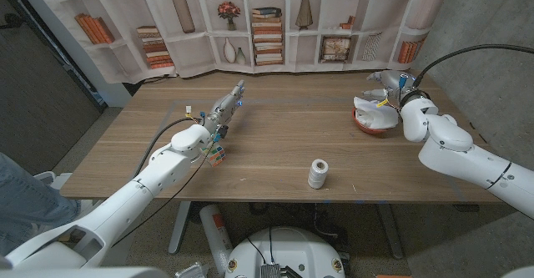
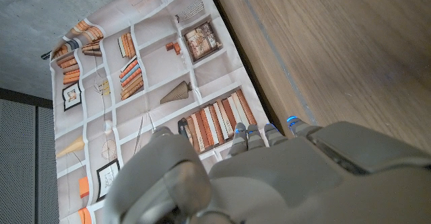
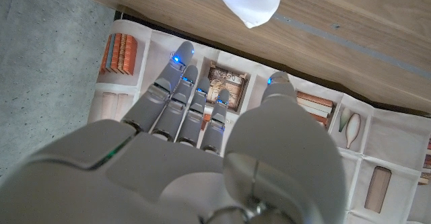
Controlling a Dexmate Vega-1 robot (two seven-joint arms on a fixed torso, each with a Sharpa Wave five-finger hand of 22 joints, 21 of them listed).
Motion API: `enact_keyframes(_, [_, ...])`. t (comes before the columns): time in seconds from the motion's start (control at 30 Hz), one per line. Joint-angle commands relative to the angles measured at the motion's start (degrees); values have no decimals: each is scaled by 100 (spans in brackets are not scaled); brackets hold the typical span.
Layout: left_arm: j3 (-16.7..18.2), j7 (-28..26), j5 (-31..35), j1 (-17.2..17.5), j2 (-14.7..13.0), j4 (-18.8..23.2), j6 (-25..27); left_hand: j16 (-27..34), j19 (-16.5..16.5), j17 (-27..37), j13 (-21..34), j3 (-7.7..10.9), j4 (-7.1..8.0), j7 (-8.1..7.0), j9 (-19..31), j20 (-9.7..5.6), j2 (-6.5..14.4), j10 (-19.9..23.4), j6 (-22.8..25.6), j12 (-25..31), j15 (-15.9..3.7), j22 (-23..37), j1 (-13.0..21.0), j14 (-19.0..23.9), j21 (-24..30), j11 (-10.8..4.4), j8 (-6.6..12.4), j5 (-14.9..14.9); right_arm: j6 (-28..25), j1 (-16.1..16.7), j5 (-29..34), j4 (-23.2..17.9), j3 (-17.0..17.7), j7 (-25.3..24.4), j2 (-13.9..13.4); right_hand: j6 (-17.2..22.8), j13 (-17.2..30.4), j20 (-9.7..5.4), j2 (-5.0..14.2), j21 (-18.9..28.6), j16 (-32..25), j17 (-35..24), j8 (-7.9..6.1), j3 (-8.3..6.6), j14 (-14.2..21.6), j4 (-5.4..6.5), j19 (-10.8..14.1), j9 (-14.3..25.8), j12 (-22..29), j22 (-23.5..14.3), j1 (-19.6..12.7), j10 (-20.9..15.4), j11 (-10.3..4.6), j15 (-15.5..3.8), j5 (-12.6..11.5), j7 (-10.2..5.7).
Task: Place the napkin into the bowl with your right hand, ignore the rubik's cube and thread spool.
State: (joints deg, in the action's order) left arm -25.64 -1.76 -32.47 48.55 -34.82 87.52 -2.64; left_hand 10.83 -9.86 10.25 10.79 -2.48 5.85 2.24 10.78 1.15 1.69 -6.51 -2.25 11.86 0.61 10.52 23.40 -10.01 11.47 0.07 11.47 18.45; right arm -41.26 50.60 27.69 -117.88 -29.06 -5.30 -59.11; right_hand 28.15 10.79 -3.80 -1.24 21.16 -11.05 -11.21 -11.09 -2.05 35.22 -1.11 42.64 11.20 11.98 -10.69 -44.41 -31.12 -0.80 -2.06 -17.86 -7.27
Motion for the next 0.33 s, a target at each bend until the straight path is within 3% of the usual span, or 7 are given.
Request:
enact_keyframes(0.03, [42, -4, -18, 49, -54, 43, -25, -6, -912, 22, 10, -35, 18, 12, 14, 30, 59, -30, 15, -10, 21, 26, 10, -114, 43, -23, 0, -13, 179, 3, -234, 73, 44, -329, 180, 15, 12, -1, -11, -42, -11, -6, -19, 5, 22, 40, 34, 16, 26, -10, 13, 4, 0, -7, -49, -29])
enact_keyframes(0.33, [61, 24, -42, 42, -71, 11, -26, -5, -909, 22, 10, -44, 17, 24, 14, 29, 64, -22, 19, -6, 24, 26, 14, -110, 45, -18, 1, -13, 199, -73, -272, 115, -14, -371, 229, 23, 12, 7, 1, -52, -13, -5, -23, 8, 26, 43, 39, 15, 31, -10, 19, -1, -25, -11, -58, -31])
